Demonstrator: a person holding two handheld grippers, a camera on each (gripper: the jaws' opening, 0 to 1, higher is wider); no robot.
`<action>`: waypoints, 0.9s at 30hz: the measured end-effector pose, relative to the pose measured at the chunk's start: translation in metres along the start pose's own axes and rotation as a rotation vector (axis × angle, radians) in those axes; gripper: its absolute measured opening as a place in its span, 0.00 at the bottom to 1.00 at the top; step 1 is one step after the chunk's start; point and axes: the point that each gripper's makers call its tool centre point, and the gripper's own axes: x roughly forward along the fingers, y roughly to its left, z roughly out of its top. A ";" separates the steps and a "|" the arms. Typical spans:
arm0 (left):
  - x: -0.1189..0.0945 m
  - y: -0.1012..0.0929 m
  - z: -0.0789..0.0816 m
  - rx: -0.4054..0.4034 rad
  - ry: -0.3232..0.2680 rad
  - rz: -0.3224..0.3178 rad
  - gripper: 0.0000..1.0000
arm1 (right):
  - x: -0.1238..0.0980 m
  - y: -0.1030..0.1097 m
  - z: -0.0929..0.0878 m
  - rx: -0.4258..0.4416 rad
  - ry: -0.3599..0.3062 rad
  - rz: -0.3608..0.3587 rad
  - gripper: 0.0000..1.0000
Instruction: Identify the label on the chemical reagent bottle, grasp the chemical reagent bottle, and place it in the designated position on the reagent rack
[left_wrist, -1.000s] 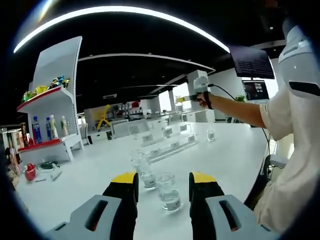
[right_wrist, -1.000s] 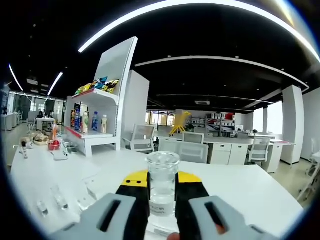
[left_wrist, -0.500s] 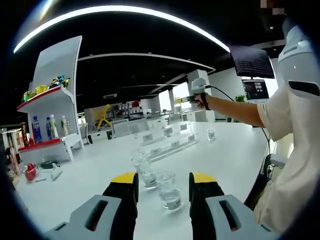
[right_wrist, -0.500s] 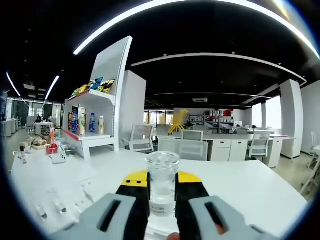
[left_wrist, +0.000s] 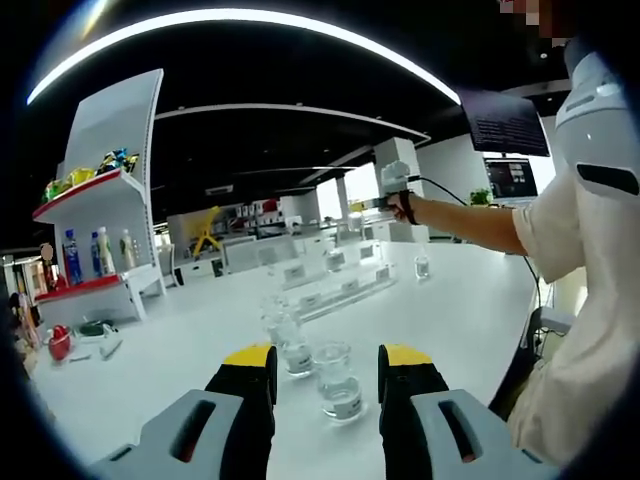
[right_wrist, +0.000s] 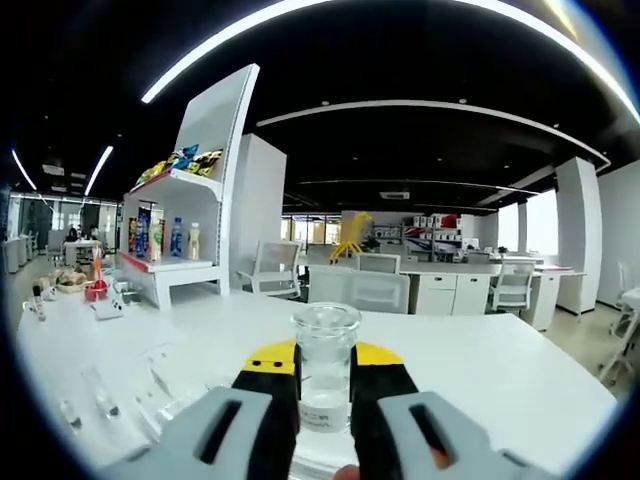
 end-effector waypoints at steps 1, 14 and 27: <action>0.000 0.001 -0.001 -0.002 0.001 0.002 0.41 | 0.000 0.000 -0.001 0.000 0.000 0.001 0.18; 0.004 0.002 -0.007 -0.009 0.014 0.002 0.40 | 0.004 -0.002 -0.020 -0.014 0.011 -0.015 0.18; 0.006 0.003 -0.011 -0.014 0.023 0.003 0.40 | 0.007 -0.004 -0.037 -0.009 0.032 -0.020 0.18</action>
